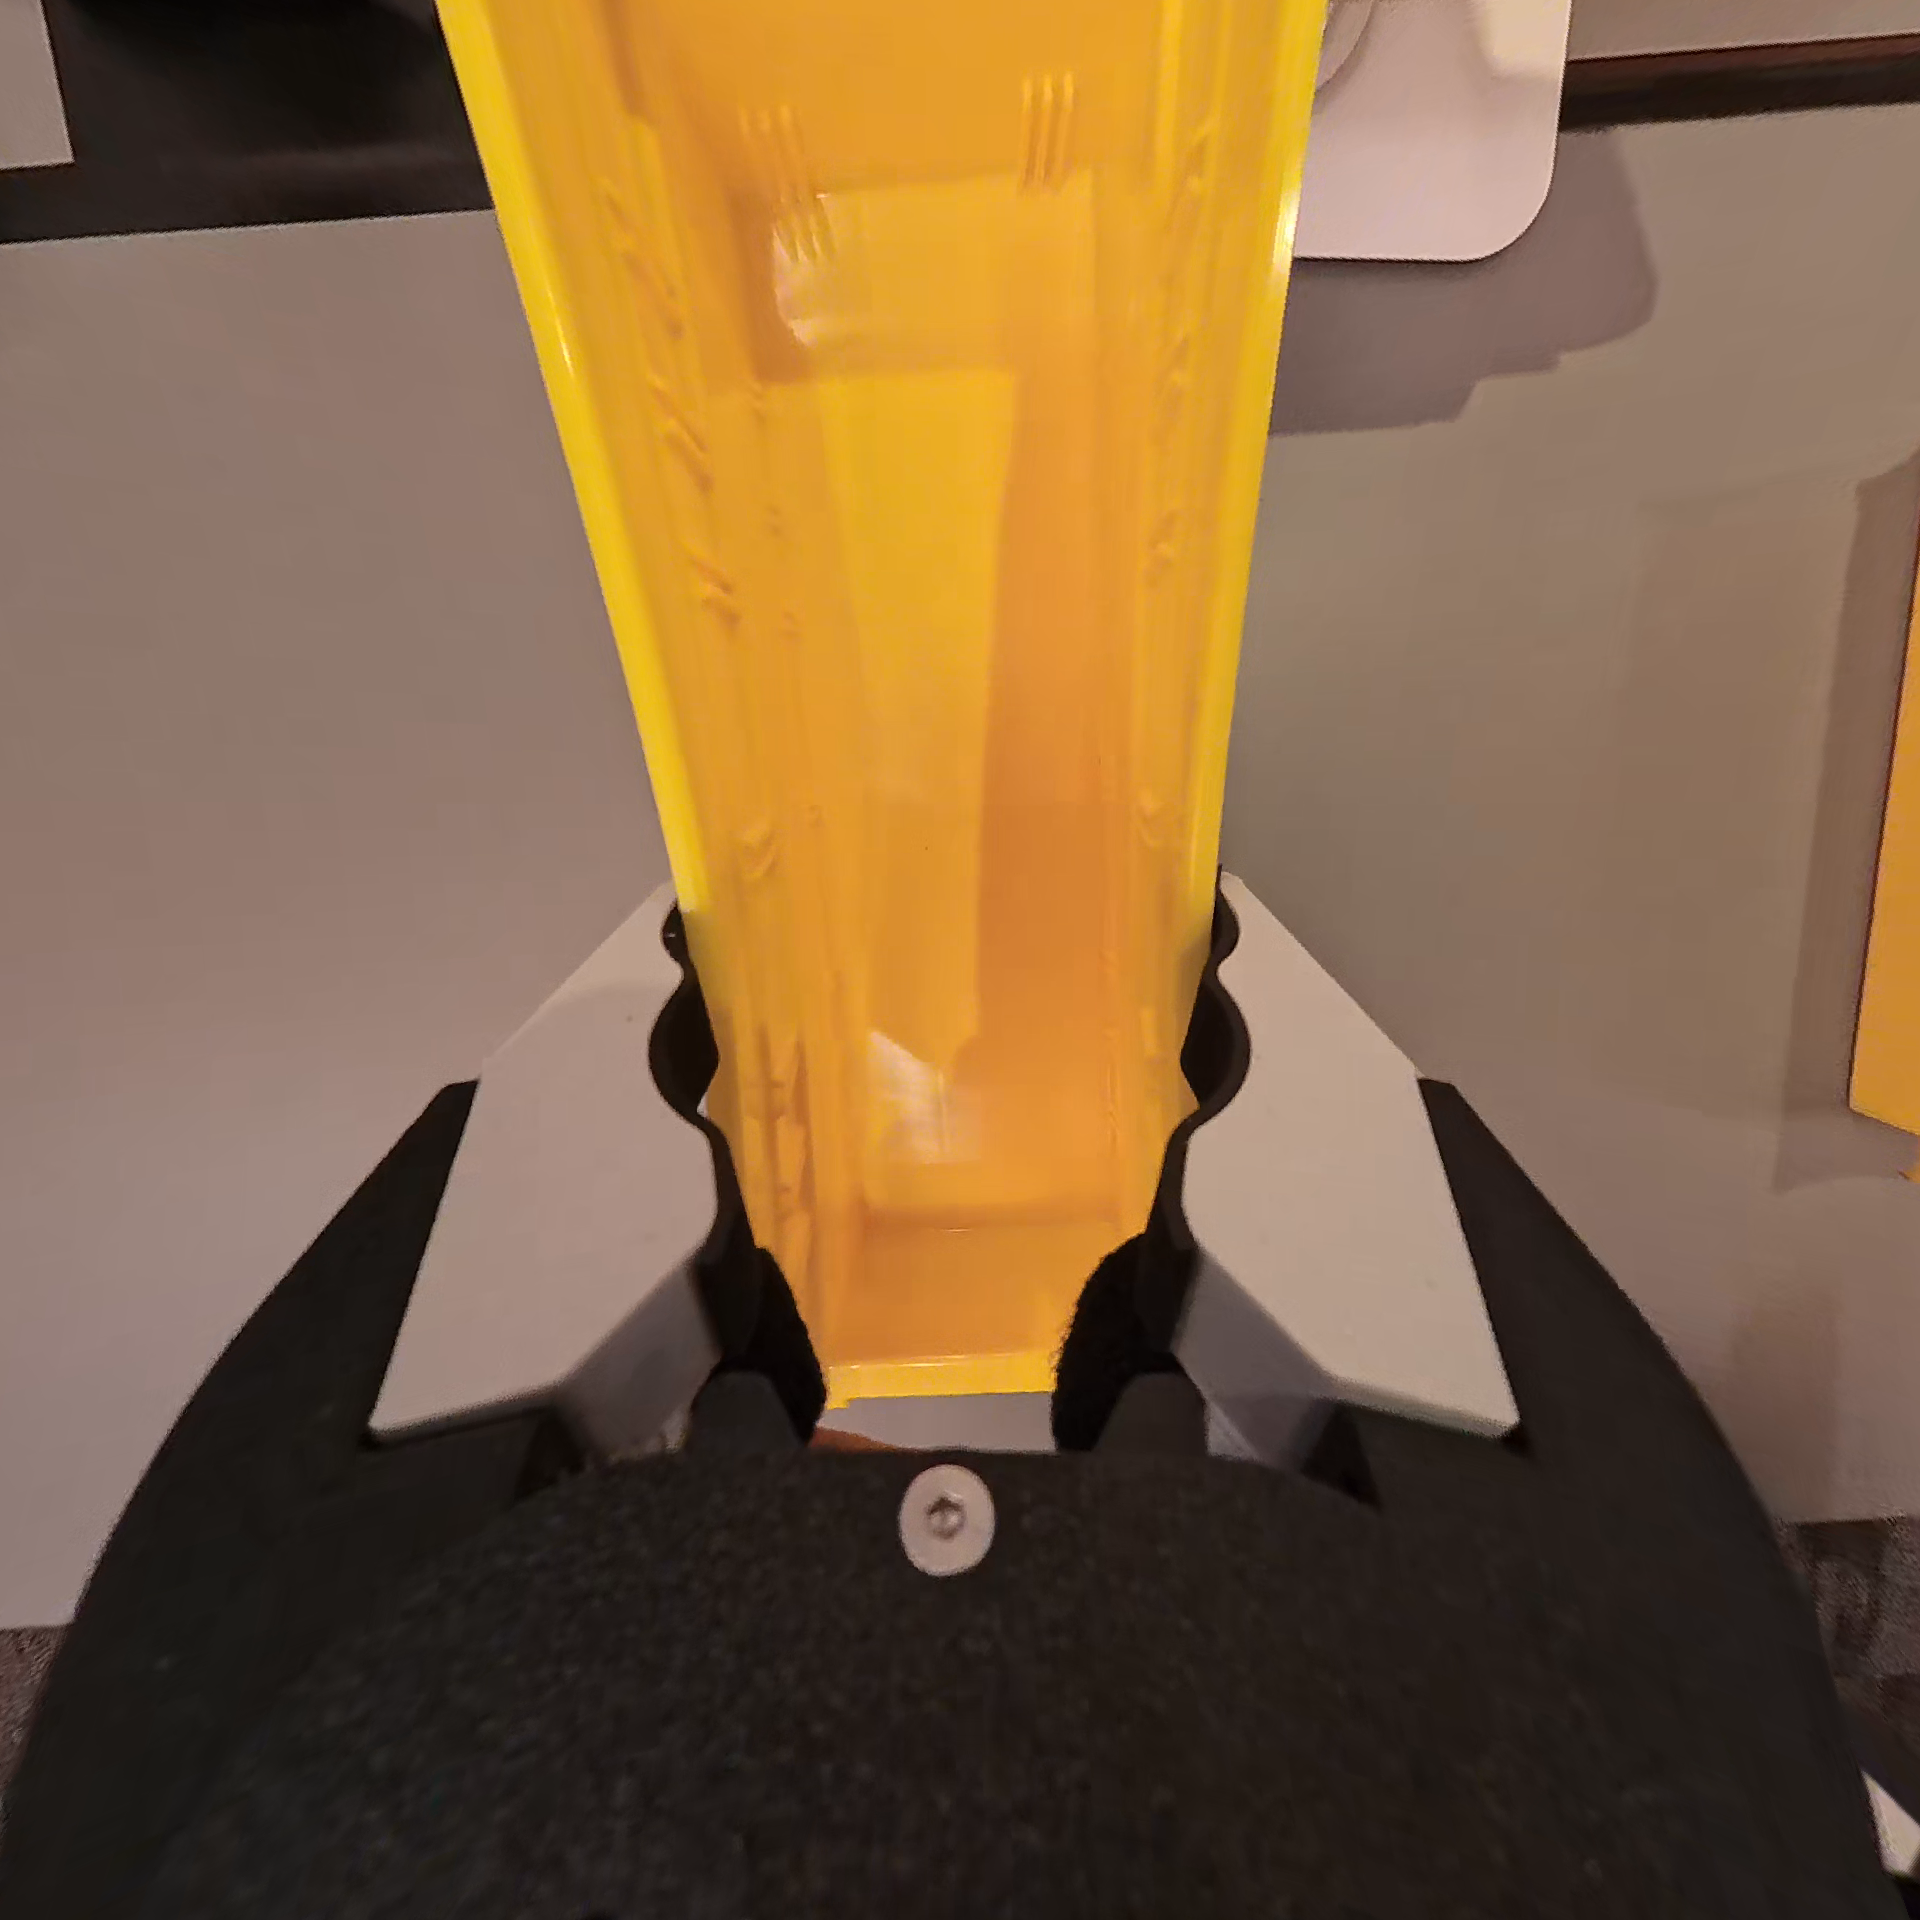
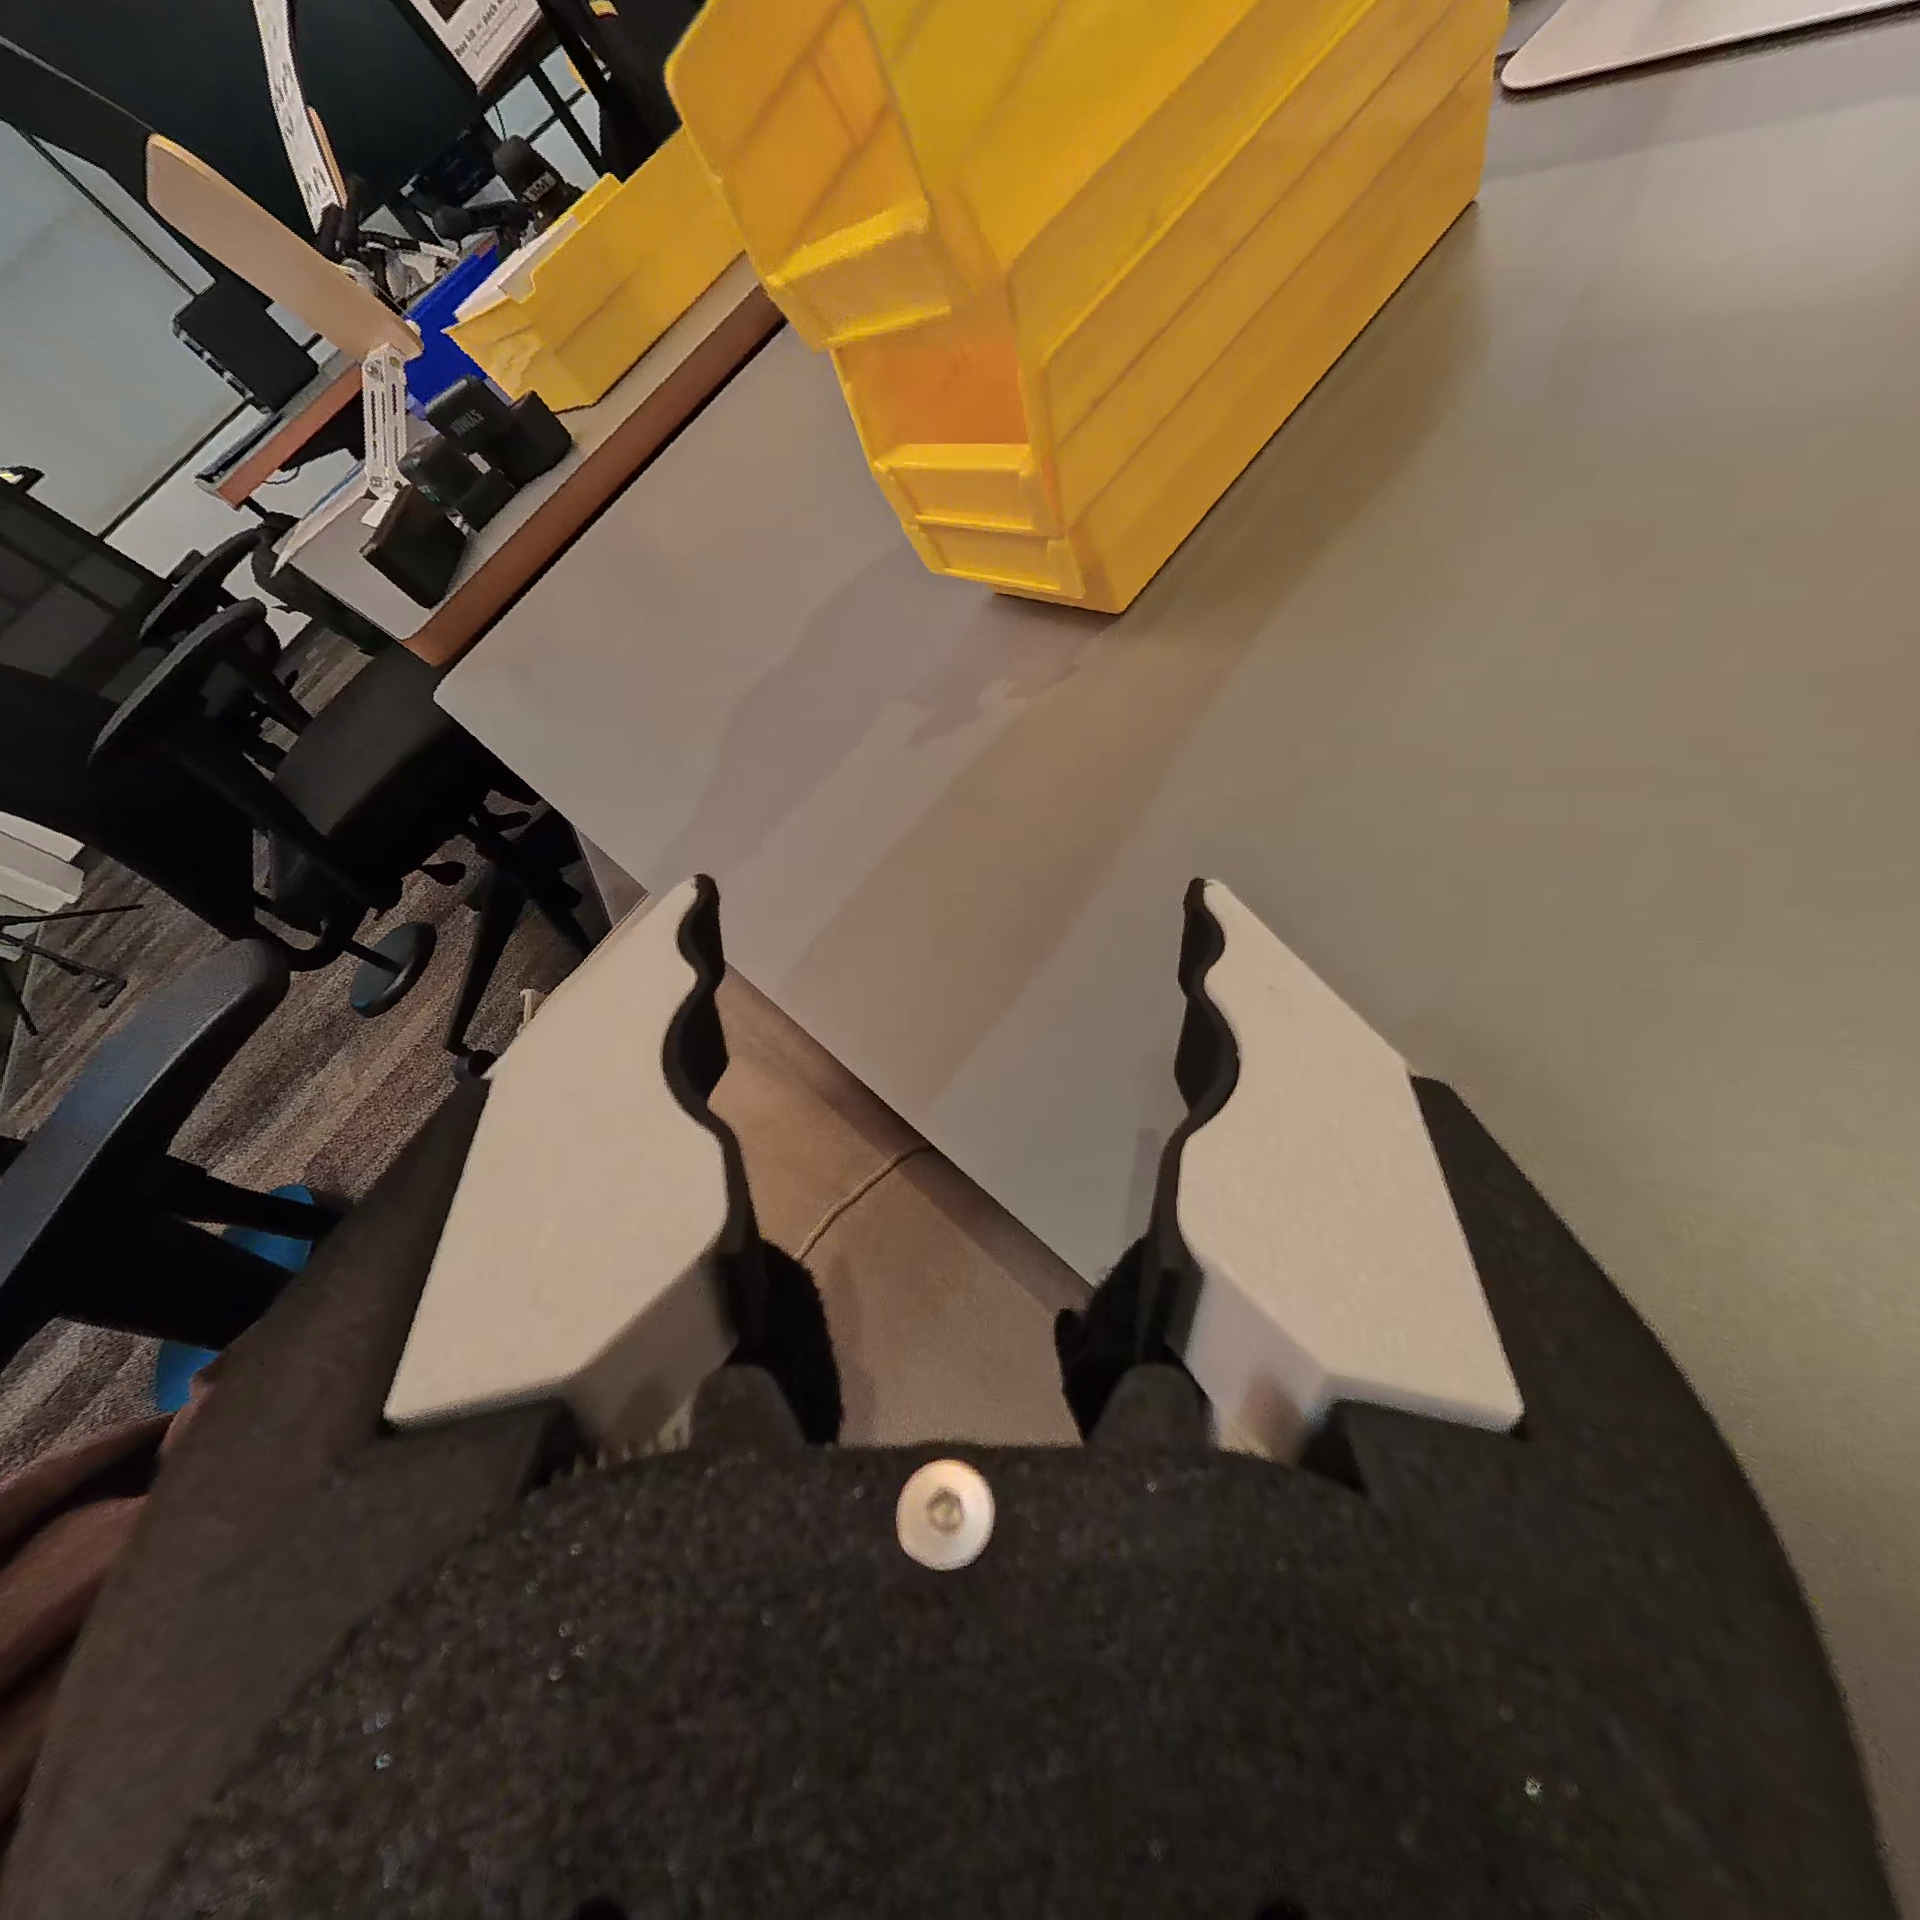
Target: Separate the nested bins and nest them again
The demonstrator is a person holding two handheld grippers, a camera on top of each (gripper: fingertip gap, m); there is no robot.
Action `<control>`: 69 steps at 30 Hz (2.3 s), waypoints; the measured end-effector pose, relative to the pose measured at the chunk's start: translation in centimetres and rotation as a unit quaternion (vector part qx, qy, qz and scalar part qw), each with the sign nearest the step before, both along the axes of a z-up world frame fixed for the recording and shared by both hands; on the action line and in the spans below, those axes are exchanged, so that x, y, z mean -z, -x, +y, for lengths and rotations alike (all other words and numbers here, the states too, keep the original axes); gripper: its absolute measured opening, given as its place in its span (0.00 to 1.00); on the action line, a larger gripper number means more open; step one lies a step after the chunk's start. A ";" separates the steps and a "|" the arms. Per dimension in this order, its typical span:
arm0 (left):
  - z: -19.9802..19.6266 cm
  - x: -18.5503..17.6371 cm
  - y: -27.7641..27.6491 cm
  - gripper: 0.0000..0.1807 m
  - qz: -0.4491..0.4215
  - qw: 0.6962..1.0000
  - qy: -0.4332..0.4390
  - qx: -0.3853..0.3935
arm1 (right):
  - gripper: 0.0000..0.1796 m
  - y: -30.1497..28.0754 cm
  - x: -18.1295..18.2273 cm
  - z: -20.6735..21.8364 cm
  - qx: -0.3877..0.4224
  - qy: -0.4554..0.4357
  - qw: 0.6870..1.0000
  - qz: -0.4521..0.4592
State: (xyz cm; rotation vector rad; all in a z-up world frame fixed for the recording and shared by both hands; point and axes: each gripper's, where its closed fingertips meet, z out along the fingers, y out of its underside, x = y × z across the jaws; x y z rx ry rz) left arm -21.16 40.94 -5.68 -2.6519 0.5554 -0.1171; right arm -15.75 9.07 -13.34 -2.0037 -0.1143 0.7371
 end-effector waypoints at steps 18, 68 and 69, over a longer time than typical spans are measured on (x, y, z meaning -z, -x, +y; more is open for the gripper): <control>-0.4 5.0 -0.4 0.52 0.040 0.999 0.029 0.005 | 0.49 0.1 0.4 -0.1 -0.007 0.008 1.000 -0.003; -27.2 9.6 16.7 0.52 -0.299 0.930 -0.121 0.178 | 0.67 -34.3 4.7 19.1 0.238 0.428 0.849 -0.201; -27.2 9.6 16.8 0.51 -0.302 0.930 -0.119 0.175 | 0.63 -34.3 4.7 18.9 0.242 0.431 0.847 -0.194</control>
